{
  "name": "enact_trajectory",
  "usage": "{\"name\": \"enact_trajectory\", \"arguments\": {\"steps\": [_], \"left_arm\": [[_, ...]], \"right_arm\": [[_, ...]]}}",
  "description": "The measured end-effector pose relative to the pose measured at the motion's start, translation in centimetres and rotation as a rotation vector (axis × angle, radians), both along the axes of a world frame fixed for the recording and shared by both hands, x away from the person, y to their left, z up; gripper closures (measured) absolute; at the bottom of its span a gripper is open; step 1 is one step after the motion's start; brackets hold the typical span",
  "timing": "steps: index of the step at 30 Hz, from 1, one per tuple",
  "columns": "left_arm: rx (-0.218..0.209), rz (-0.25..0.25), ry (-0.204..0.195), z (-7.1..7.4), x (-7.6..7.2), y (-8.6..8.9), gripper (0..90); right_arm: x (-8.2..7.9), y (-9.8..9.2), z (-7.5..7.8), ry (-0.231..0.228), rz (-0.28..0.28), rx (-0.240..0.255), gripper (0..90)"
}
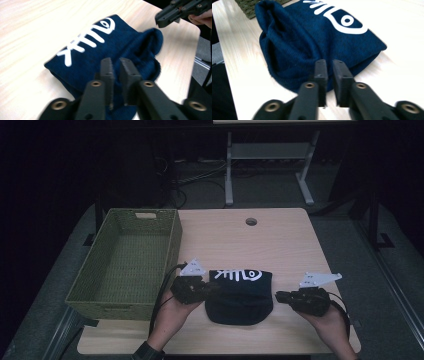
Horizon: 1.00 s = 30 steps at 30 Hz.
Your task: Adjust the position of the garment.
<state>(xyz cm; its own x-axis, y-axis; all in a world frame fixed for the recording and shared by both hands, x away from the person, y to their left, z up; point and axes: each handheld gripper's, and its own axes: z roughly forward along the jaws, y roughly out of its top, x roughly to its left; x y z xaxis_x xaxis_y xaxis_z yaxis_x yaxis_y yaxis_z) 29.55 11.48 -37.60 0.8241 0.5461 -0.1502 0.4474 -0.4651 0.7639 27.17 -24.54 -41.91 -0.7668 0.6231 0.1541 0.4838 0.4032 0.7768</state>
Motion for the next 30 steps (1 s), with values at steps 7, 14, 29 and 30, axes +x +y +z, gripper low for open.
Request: {"name": "enact_trajectory", "arguments": {"steps": [7,14,29,30], "left_arm": [[0.038,0.061,0.002,-1.2,2.8,-1.5,90.0],[0.053,0.109,0.034,-2.4,6.0,-2.3,89.9],[0.142,0.095,0.079,-5.5,8.0,-3.4,89.9],[0.151,0.092,0.083,-5.8,8.1,-3.6,89.9]], "right_arm": [[1.3,1.3,0.3,-0.002,0.031,0.002,89.8],[2.1,2.9,0.2,0.004,0.063,0.002,89.8],[0.4,4.2,-2.0,0.070,0.112,-0.037,89.8],[0.3,4.4,-2.3,0.074,0.117,-0.049,89.9]]}}
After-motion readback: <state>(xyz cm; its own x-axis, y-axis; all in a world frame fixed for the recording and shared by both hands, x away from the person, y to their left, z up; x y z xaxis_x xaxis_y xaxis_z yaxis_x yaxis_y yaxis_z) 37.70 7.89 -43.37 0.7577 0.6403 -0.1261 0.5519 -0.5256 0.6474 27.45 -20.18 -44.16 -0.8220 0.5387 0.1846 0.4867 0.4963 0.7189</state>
